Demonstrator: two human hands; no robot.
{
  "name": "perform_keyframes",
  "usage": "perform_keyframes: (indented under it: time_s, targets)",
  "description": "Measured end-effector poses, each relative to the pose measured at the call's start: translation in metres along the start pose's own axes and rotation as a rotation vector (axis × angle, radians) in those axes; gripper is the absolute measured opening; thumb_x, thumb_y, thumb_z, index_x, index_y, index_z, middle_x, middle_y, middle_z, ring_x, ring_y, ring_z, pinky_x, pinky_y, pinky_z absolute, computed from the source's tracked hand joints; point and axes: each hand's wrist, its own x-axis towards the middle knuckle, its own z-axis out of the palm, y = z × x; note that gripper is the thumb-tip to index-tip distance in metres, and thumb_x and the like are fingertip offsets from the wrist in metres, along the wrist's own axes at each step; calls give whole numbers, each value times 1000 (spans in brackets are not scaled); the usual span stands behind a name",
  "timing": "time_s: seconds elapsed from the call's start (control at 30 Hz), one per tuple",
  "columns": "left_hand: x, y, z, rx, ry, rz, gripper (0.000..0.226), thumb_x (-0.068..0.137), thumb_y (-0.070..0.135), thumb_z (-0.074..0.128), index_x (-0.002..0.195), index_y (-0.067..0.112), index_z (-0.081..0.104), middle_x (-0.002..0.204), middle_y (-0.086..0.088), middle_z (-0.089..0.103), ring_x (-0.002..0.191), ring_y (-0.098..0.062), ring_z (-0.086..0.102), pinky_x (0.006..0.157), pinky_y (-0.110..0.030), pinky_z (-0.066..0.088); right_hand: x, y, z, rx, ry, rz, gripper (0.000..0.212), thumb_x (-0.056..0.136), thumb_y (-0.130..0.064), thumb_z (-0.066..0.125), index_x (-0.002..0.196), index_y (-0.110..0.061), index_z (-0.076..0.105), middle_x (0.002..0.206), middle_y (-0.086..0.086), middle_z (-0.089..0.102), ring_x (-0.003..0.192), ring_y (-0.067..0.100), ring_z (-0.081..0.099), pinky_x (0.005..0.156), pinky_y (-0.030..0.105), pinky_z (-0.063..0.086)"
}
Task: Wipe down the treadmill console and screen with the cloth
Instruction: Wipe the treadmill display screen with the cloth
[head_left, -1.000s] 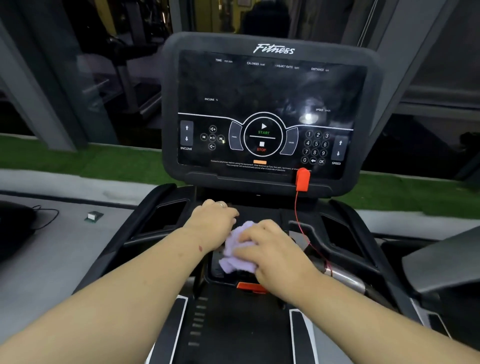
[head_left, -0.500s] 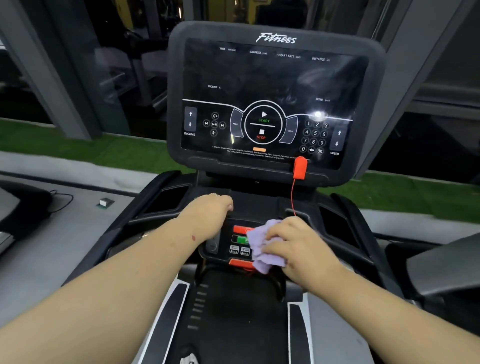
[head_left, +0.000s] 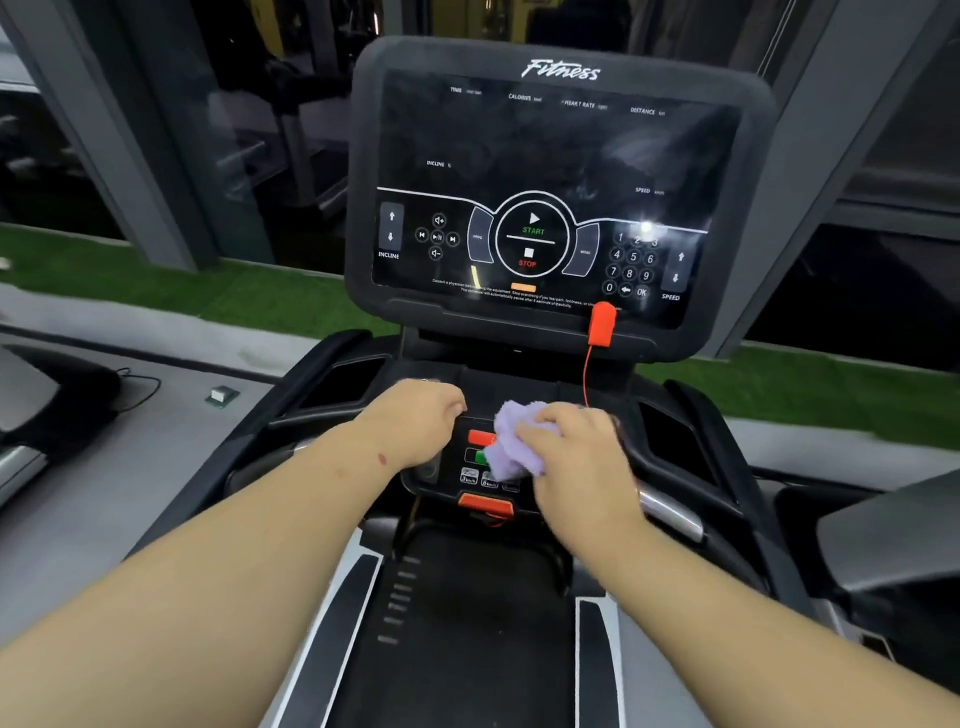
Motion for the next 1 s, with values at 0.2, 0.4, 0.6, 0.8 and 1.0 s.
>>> perform_keyframes:
  time_s: [0.2, 0.4, 0.6, 0.8, 1.0]
  targets:
    - [-12, -4, 1, -21, -25, 26, 40, 106, 19, 42, 143, 27, 56, 138, 0, 62, 125, -21, 55, 100, -31, 43, -41, 12, 8, 20, -250, -415, 34, 72, -13, 70, 100, -32, 77, 112, -10, 64, 99, 22, 56, 92, 35, 50]
    - [-18, -3, 3, 6, -40, 53, 49, 101, 13, 46, 149, 25, 48, 141, -5, 58, 127, -24, 54, 104, -34, 44, -40, 3, 9, 85, -6, 288, 46, 67, 11, 64, 97, -20, 80, 110, 2, 66, 93, 34, 59, 80, 40, 54]
    - [-22, -2, -3, 46, -59, 93, 55, 97, 13, 55, 150, 23, 44, 143, -4, 55, 130, -24, 52, 105, -33, 42, -55, 6, -9, 184, -45, 222, 52, 69, 16, 61, 97, -23, 80, 108, -5, 65, 95, 30, 60, 84, 34, 50]
    - [-21, -2, -4, 46, -87, 89, 55, 96, 12, 58, 149, 24, 45, 136, -3, 58, 123, -24, 55, 99, -34, 46, 22, 9, -5, 378, -186, 752, 14, 83, -6, 64, 77, -15, 73, 73, 3, 70, 72, 28, 66, 61, 31, 49]
    - [-14, -9, -4, 19, -114, 58, 43, 92, 14, 63, 134, 15, 51, 121, -8, 65, 109, -28, 60, 89, -40, 50, 98, -37, 2, 211, -717, 376, 20, 90, -7, 57, 90, -17, 74, 81, 5, 65, 76, 26, 54, 65, 29, 46]
